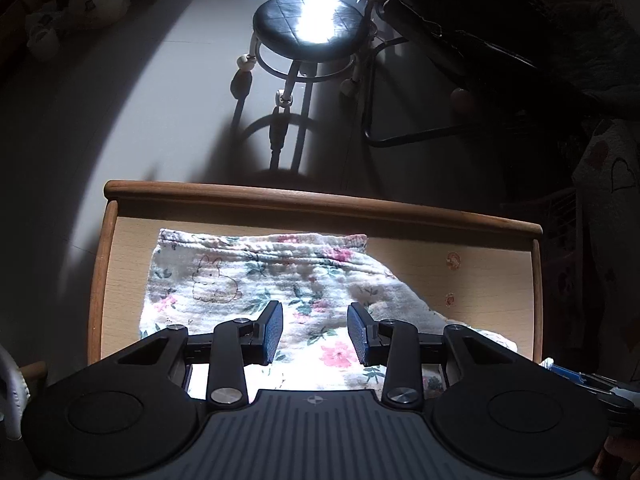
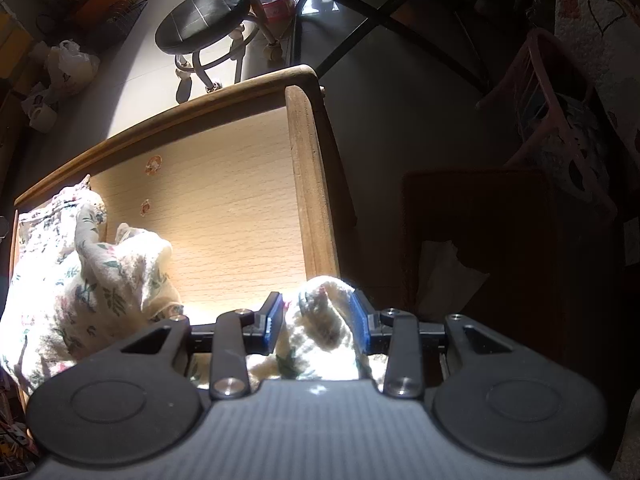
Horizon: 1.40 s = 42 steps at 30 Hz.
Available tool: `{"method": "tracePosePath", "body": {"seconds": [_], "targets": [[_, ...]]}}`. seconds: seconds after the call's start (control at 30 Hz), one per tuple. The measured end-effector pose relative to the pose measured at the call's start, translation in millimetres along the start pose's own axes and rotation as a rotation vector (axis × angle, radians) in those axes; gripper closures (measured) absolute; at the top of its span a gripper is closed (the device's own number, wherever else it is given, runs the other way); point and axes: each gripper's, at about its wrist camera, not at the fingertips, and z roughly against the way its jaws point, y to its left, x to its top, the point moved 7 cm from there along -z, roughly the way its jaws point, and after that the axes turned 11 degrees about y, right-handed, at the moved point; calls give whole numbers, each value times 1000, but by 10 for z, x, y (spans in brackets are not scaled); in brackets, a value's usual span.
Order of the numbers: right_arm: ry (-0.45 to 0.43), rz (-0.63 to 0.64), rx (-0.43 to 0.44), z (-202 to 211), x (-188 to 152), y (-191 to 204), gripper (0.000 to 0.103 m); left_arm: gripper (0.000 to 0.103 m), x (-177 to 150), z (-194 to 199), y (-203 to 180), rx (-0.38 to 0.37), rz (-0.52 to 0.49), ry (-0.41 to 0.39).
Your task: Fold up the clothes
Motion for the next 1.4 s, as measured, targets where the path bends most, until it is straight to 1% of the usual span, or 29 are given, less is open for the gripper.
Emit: {"method": "tracePosePath", "body": {"seconds": [0.07,0.17,0.23,0.3,0.43,0.53,0.57,0.6,0.77,0.97,1.07,1.17,1.3,1.4], "targets": [[0,-3,1,-13,-5,4,66,64,-13,-79,-124,-14,-1,26],[-5,3,-6,-23,-9,5,70,64,-65,-236,-306,-39,2,70],[-10,22,-23,-26,-18,4,74,64,-118,-343,-412,-28,-11,102],[-15,42,-41,-30,-26,0,82,63,-132,-431,-473,-8,-15,126],[-33,50,-40,6,-54,-14,85,63,-99,-572,-571,18,-6,173],[-50,45,-35,48,-71,-15,91,64,-89,-639,-651,17,-15,203],[-54,41,-28,64,-79,-16,94,64,-90,-659,-682,21,-24,214],[-58,36,-19,80,-87,-17,95,64,-89,-685,-712,29,-32,225],[-110,24,34,256,-159,-5,96,63,-87,-750,-789,72,-58,258],[-160,6,106,516,-297,14,96,63,-103,-745,-802,65,-38,295],[-169,0,144,610,-371,43,96,63,-121,-721,-829,67,-44,300],[-179,10,160,696,-431,95,96,63,-144,-689,-867,58,-42,302],[-188,16,175,770,-496,140,96,63,-144,-619,-923,23,-5,263],[-192,14,184,800,-541,151,96,63,-99,-580,-953,-29,53,217]]}}
